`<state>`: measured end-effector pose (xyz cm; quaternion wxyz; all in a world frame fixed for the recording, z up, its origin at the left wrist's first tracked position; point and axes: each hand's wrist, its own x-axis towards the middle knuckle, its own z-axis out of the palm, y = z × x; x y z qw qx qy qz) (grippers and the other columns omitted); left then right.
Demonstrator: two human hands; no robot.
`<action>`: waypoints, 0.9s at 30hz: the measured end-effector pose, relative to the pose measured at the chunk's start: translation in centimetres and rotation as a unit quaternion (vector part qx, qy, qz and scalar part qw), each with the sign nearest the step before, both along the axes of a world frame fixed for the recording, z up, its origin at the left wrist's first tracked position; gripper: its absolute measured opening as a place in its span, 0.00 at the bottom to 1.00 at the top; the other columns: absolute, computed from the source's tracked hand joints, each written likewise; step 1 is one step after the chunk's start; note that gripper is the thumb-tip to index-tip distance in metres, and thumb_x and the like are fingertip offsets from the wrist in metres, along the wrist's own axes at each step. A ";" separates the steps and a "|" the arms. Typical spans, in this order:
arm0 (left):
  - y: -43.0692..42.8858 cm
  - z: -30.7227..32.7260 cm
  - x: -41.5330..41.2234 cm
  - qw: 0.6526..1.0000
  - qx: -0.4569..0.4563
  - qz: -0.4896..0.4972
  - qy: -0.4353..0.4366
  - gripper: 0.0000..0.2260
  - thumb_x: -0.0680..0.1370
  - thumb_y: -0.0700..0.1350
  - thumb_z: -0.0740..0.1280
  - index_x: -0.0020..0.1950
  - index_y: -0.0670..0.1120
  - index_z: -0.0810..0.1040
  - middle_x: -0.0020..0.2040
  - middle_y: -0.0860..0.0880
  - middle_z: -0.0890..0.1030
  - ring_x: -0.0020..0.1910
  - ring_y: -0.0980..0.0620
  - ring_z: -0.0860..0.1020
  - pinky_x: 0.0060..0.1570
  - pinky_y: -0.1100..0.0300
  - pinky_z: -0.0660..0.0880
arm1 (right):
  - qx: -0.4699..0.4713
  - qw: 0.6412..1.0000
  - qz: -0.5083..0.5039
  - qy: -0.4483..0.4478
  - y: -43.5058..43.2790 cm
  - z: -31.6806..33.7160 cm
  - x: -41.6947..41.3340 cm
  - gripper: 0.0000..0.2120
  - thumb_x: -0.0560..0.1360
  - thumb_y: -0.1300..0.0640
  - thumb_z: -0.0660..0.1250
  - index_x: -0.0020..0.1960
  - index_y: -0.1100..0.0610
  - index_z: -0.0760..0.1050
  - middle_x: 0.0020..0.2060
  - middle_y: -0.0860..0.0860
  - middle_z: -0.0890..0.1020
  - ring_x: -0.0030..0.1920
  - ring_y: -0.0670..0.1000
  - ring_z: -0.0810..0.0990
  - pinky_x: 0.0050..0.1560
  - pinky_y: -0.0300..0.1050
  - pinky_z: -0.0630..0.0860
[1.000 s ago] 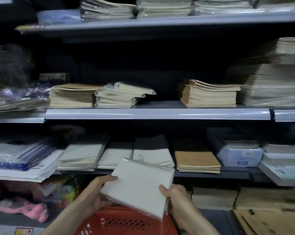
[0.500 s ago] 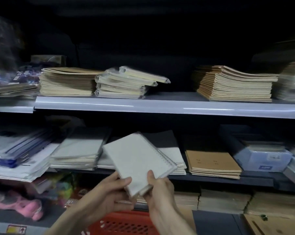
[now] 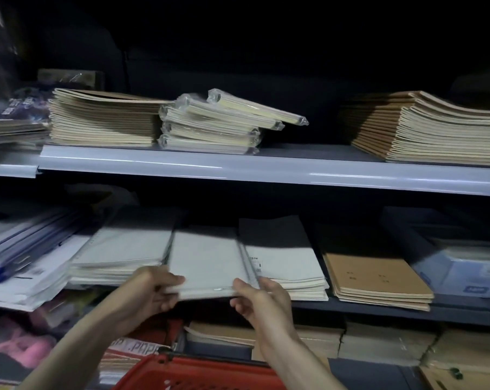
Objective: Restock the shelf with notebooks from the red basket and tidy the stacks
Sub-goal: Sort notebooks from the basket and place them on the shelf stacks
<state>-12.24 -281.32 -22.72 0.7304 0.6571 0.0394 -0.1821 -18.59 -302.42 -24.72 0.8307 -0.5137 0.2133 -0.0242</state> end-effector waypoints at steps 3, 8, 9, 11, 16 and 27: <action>0.3 -0.8 1.6 0.995 -0.038 0.088 -0.020 0.03 0.77 0.35 0.71 0.50 0.38 0.79 0.42 0.41 0.77 0.37 0.46 0.78 0.40 0.57 0.77 | -0.214 0.975 0.047 -0.026 0.1 0.2 1.1 0.22 0.76 0.57 0.76 0.68 0.58 0.74 0.35 0.51 0.87 0.39 0.48 0.85 0.54 0.42 0.81; -0.8 -2.5 1.0 0.990 0.000 0.108 -0.094 0.10 0.77 0.38 0.74 0.54 0.34 0.82 0.47 0.45 0.87 0.51 0.46 0.85 0.61 0.51 0.77 | -0.381 0.921 0.079 -0.038 1.0 1.6 3.2 0.15 0.80 0.51 0.71 0.63 0.56 0.75 0.38 0.53 0.88 0.38 0.42 0.85 0.37 0.27 0.73; -1.1 -2.9 0.9 0.979 0.096 0.122 -0.131 0.12 0.77 0.41 0.75 0.58 0.36 0.82 0.45 0.46 0.88 0.51 0.44 0.86 0.58 0.49 0.78 | -0.389 0.917 0.077 -0.035 1.0 1.5 3.5 0.09 0.81 0.52 0.70 0.57 0.54 0.74 0.40 0.53 0.88 0.38 0.43 0.85 0.35 0.27 0.74; -1.4 -3.5 1.1 0.931 0.273 0.153 -0.190 0.23 0.76 0.48 0.77 0.66 0.38 0.79 0.40 0.49 0.86 0.47 0.44 0.85 0.51 0.47 0.80 | -0.408 0.910 0.073 -0.033 0.9 1.0 4.2 0.07 0.81 0.53 0.70 0.51 0.52 0.72 0.41 0.54 0.87 0.39 0.48 0.87 0.34 0.28 0.74; -0.4 -4.4 1.3 0.871 0.381 0.194 -0.242 0.25 0.74 0.56 0.77 0.68 0.46 0.81 0.33 0.51 0.83 0.45 0.47 0.84 0.49 0.50 0.80 | -0.508 0.857 0.066 -0.053 0.8 -1.7 5.2 0.12 0.80 0.48 0.69 0.52 0.56 0.81 0.35 0.49 0.85 0.36 0.53 0.86 0.43 0.48 0.84; -1.3 -5.0 0.5 0.805 0.517 0.189 -0.219 0.24 0.77 0.68 0.63 0.66 0.56 0.77 0.43 0.48 0.86 0.48 0.42 0.84 0.46 0.47 0.81 | -0.641 0.759 0.113 0.001 0.1 -1.4 4.5 0.22 0.80 0.40 0.64 0.69 0.50 0.76 0.61 0.49 0.83 0.62 0.56 0.81 0.58 0.52 0.77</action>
